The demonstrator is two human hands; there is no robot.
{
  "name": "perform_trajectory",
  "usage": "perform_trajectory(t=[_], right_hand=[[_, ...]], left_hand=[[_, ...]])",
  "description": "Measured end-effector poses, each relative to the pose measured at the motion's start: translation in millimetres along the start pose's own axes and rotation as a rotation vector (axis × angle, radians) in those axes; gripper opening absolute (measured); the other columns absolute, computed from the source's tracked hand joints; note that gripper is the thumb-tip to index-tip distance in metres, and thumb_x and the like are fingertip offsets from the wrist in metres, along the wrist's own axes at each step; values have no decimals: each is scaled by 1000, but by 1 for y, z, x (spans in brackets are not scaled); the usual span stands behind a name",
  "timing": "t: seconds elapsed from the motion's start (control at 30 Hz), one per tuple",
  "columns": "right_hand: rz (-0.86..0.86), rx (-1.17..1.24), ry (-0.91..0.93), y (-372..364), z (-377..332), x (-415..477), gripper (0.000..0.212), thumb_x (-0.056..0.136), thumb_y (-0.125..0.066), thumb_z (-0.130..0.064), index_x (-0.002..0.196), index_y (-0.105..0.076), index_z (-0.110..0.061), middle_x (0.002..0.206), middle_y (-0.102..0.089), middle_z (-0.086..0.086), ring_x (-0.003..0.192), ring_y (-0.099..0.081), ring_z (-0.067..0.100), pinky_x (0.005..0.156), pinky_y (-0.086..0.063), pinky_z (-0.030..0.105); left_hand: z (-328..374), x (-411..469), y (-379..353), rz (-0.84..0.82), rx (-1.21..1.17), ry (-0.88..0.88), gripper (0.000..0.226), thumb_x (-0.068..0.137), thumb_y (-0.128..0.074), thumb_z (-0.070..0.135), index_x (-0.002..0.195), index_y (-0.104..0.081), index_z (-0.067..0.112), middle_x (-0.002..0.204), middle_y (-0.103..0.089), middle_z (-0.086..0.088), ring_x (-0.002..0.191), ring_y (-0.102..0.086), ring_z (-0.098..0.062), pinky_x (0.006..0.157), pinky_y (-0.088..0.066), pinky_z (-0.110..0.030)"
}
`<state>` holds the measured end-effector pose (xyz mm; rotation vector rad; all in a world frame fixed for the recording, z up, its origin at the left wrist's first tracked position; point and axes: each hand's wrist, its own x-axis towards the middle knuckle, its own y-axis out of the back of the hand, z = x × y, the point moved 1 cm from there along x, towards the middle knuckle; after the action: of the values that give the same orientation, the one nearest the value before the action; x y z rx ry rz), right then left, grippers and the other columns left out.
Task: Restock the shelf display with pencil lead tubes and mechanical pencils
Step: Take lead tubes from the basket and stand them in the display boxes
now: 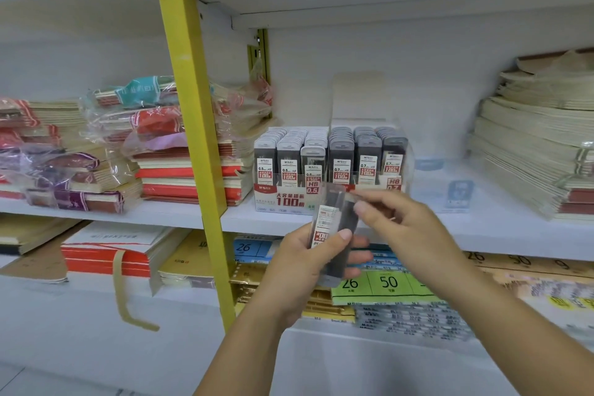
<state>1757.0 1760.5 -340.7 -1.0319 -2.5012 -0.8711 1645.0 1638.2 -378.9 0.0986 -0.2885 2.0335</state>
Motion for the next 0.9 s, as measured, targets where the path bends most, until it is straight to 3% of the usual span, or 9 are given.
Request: perform_trajectory(t=[0.07, 0.13, 0.2, 0.27, 0.37, 0.47, 0.57, 0.67, 0.9], right_hand=[[-13, 89, -72, -2, 5, -5, 13, 91, -65, -30, 97, -72, -39, 95, -71, -18, 89, -63, 1, 76, -49, 18], [21, 175, -78, 5, 7, -5, 12, 91, -66, -25, 92, -73, -35, 88, -72, -18, 80, -64, -1, 67, -49, 12], [26, 327, -95, 13, 8, -5, 15, 92, -63, -16, 99, -71, -27, 77, -72, -12, 63, -62, 1, 53, -45, 12], [-13, 392, -111, 17, 11, -7, 19, 95, -59, -10, 109, -65, -20, 71, -70, -4, 56, -58, 8, 50, -44, 16], [-50, 423, -119, 19, 14, -10, 17, 93, -61, -17, 110, -59, -19, 82, -72, 3, 65, -62, 14, 58, -49, 23], [-46, 447, -119, 20, 15, -13, 29, 81, -68, -36, 98, -58, -15, 90, -73, 6, 70, -65, 13, 63, -51, 20], [-67, 410, -133, 23, 20, -16, 9, 89, -65, -9, 95, -63, -17, 99, -74, 1, 85, -68, 8, 69, -54, 20], [-108, 353, -172, 26, 24, -20, 26, 89, -63, 2, 104, -64, -19, 105, -74, -6, 98, -68, 5, 75, -57, 23], [-144, 336, -242, 23, 25, -24, 36, 84, -67, 7, 98, -70, -26, 99, -74, -4, 87, -71, 8, 61, -53, 16]], left_hand=[[-3, -3, -5, -19, 6, 24, 20, 89, -69, 36, 108, -75, 33, 110, -77, -8, 102, -74, -25, 76, -61, -29], [-6, -6, -8, -34, -6, 58, 20, 87, -69, 40, 105, -76, 36, 111, -77, -9, 105, -73, -25, 79, -61, -30], [-8, -9, -8, -51, -20, 80, 23, 88, -67, 42, 108, -75, 36, 114, -75, -9, 110, -71, -24, 81, -61, -32], [-9, -11, -7, -44, -27, 96, 30, 87, -67, 44, 114, -73, 32, 115, -75, -8, 111, -71, -23, 79, -61, -33], [-13, -10, -6, -18, -30, 117, 38, 85, -70, 39, 119, -69, 23, 116, -74, -7, 111, -70, -21, 76, -61, -32], [-15, -10, -4, 32, -67, 116, 37, 73, -81, 29, 109, -73, 21, 112, -75, -7, 105, -73, -22, 71, -60, -29], [-15, -8, -2, 134, -43, 92, 32, 74, -85, 16, 101, -74, 29, 104, -77, 0, 98, -74, -25, 69, -59, -26], [-12, -7, 3, 225, -65, 52, 37, 82, -79, 6, 109, -69, 30, 103, -78, 0, 92, -73, -21, 67, -57, -24], [-9, -7, 2, 250, -83, 29, 30, 86, -77, 12, 109, -68, 29, 102, -78, -2, 83, -74, -10, 61, -54, -20]])
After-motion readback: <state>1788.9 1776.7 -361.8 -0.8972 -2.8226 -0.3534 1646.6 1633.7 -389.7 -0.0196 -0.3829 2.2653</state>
